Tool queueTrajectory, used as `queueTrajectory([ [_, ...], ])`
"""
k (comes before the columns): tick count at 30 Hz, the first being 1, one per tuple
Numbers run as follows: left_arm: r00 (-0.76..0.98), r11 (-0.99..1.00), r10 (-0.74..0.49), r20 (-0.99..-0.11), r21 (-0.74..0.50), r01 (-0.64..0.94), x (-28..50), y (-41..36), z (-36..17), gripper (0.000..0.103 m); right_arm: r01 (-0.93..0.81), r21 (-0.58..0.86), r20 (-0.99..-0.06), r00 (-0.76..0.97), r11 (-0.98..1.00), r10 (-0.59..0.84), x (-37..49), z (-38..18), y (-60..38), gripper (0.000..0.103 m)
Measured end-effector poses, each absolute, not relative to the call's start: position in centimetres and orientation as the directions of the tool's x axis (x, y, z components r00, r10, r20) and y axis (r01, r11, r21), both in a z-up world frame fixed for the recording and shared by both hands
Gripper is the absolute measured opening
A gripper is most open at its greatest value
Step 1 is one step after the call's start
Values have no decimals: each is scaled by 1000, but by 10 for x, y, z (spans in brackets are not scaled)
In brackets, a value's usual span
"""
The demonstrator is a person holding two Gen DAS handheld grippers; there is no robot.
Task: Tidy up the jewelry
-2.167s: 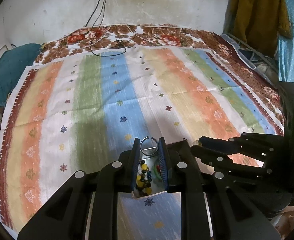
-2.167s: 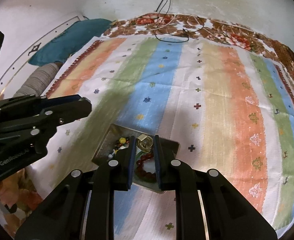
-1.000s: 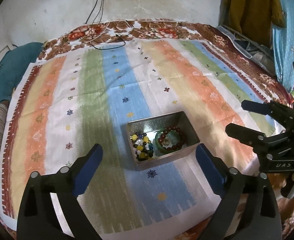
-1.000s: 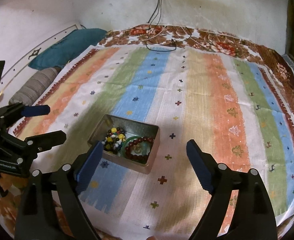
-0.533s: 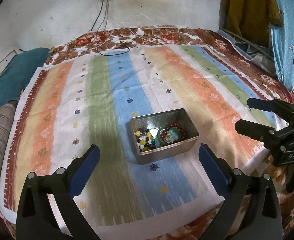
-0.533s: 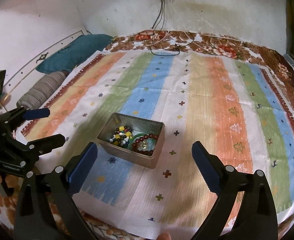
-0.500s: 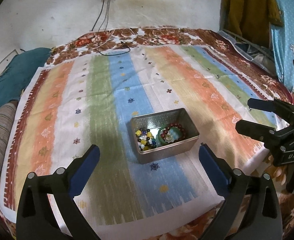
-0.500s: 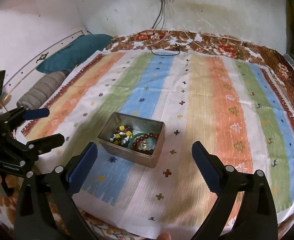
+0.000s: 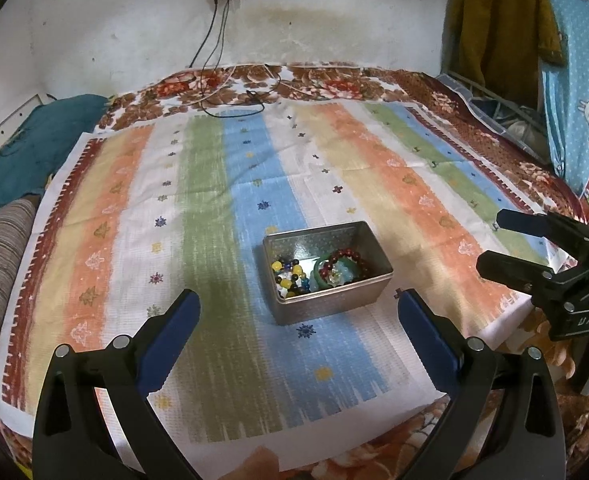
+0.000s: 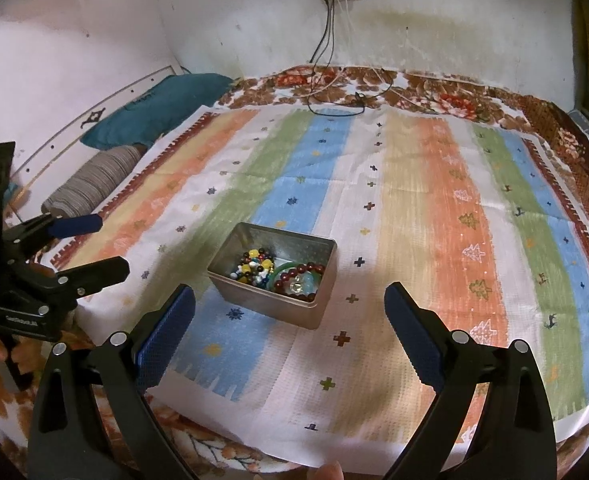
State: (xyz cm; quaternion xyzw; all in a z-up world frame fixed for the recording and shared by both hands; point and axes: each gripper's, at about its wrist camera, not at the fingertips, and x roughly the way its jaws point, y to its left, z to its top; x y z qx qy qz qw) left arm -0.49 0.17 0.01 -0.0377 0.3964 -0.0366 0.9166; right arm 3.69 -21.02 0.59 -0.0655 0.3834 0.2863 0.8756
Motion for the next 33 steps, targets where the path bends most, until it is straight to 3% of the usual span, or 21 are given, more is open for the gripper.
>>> queueTrajectory([
  [33,709,994,-104,-698,-86,61,-12,-4,8,97,-585,99,-720,516,805,464,30,5,-203,96],
])
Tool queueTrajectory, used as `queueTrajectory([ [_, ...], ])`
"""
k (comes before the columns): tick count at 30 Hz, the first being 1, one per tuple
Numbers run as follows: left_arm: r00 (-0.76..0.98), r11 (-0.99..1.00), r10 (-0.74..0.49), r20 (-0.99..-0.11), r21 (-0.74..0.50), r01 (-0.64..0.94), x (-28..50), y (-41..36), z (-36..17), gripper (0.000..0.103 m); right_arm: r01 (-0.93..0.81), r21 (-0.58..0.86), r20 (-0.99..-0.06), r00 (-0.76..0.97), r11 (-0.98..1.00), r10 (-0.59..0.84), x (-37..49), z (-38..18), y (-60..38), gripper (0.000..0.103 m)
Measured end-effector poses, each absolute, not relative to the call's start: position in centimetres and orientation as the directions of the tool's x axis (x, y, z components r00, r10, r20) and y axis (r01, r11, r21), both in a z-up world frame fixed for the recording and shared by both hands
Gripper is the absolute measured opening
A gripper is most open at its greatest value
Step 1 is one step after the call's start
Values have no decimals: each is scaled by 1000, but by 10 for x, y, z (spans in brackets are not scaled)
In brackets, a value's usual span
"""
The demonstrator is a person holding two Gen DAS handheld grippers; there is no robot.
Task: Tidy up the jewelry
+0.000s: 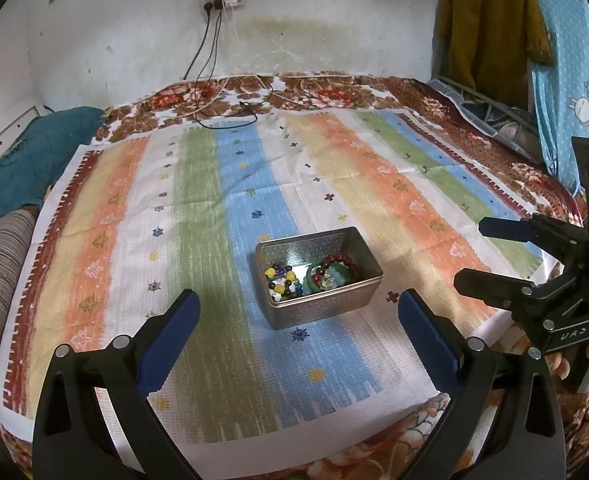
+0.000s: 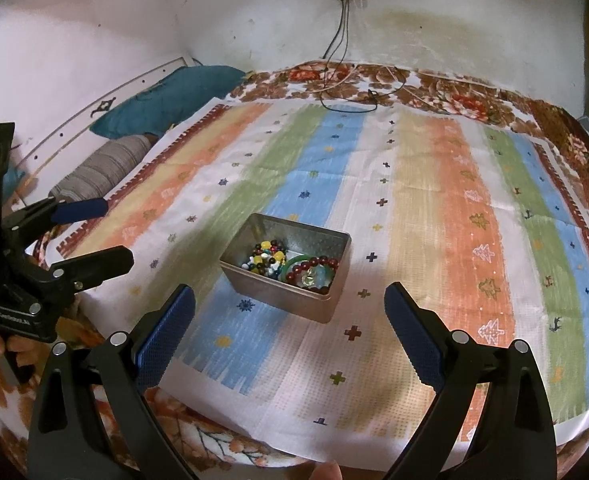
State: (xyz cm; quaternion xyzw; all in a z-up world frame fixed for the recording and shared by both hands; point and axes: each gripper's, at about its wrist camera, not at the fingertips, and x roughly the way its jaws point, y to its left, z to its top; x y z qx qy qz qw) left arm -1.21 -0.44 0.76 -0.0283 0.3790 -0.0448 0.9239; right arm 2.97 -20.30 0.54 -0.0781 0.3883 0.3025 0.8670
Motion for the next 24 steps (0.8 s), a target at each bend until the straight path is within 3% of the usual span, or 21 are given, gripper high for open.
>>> queueTrajectory([
  [24,698,995,-103,-708,-70,75,-10,-6,6,97,-591,107,-718,510,799,474,29,6,-201,96],
])
